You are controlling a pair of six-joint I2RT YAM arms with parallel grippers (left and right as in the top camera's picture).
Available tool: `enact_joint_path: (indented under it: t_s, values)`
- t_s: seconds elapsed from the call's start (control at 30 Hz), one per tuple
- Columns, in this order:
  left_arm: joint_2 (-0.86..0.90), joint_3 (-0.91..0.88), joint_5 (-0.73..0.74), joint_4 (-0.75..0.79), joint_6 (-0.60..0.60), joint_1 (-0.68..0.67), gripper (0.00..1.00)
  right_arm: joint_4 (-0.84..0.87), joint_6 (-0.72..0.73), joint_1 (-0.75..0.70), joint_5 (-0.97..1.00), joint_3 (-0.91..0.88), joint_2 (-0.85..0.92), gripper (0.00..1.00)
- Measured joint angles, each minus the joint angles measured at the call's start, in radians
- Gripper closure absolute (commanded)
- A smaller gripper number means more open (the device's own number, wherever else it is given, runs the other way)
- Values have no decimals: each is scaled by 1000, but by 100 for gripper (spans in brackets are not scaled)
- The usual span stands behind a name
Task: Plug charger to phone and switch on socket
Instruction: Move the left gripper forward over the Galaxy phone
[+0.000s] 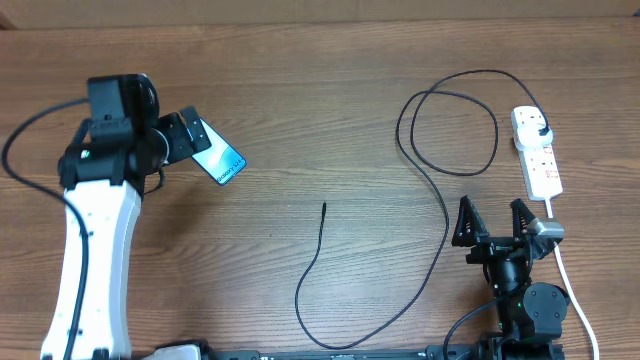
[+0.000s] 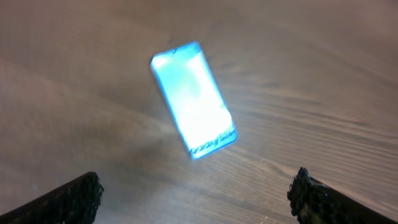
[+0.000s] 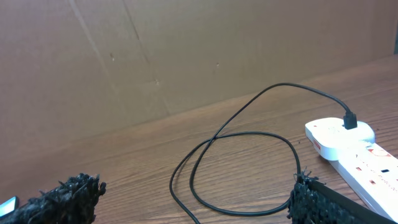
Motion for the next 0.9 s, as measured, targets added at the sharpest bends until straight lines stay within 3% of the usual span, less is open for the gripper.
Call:
enact_joint_path:
  t_s: [0.47,0.9]
  values:
    - [420,453,-34,-338,-201,-7,0,-1,0,0,0,0,0,0]
    - [529,471,1,-325,-307,-10,0,0,0,0,0,0,0,0]
